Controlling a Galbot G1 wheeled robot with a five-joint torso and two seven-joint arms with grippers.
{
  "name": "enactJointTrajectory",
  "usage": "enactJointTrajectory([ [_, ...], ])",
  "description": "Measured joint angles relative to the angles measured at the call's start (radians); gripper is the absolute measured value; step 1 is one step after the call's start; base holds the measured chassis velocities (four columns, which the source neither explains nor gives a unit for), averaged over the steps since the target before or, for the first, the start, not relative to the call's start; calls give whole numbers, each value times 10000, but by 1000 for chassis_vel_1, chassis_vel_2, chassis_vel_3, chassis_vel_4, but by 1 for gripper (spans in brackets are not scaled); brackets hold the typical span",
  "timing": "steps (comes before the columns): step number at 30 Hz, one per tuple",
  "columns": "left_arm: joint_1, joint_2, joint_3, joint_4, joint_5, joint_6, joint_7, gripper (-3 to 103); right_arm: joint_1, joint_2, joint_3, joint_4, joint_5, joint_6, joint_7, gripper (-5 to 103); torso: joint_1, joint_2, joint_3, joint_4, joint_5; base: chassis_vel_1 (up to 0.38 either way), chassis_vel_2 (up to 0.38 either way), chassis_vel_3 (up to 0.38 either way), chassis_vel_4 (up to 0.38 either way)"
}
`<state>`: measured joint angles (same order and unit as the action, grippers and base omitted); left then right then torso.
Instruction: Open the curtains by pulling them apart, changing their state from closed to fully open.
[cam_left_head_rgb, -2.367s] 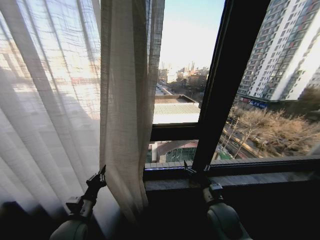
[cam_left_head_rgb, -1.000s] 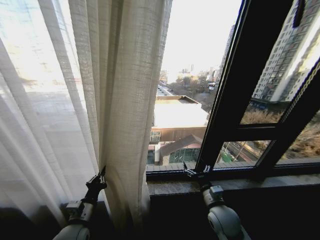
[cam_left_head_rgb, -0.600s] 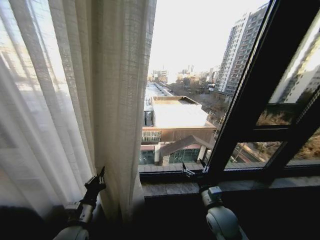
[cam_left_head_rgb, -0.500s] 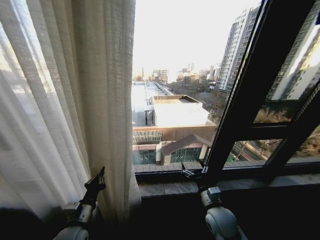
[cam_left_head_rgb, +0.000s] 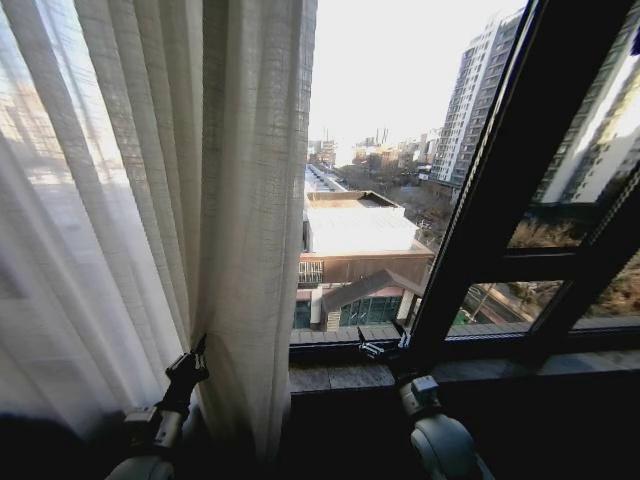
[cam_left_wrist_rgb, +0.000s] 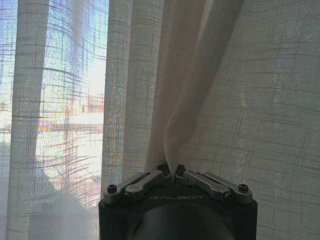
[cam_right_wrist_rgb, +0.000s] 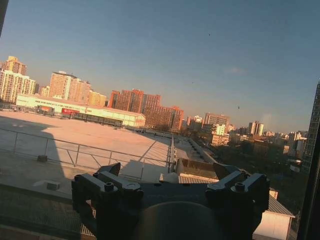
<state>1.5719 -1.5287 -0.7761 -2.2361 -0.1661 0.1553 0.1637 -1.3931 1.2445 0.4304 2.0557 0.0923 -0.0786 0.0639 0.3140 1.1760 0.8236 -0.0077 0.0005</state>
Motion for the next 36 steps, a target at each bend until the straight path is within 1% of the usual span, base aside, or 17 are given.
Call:
enactJointTrajectory([
  [3, 16, -25, -3, 41, 20, -24, 2, 0, -4, 14, 9, -18, 7, 0, 5, 100, 0, 1, 0, 1, -4, 0, 0, 0, 0],
  [36, 62, -105, 20, -15, 118, -61, 16, 0, -18, 0, 134, -38, 61, 41, 42, 100, 0, 1, -1, 0, -2, 6, 5, -8, -5],
])
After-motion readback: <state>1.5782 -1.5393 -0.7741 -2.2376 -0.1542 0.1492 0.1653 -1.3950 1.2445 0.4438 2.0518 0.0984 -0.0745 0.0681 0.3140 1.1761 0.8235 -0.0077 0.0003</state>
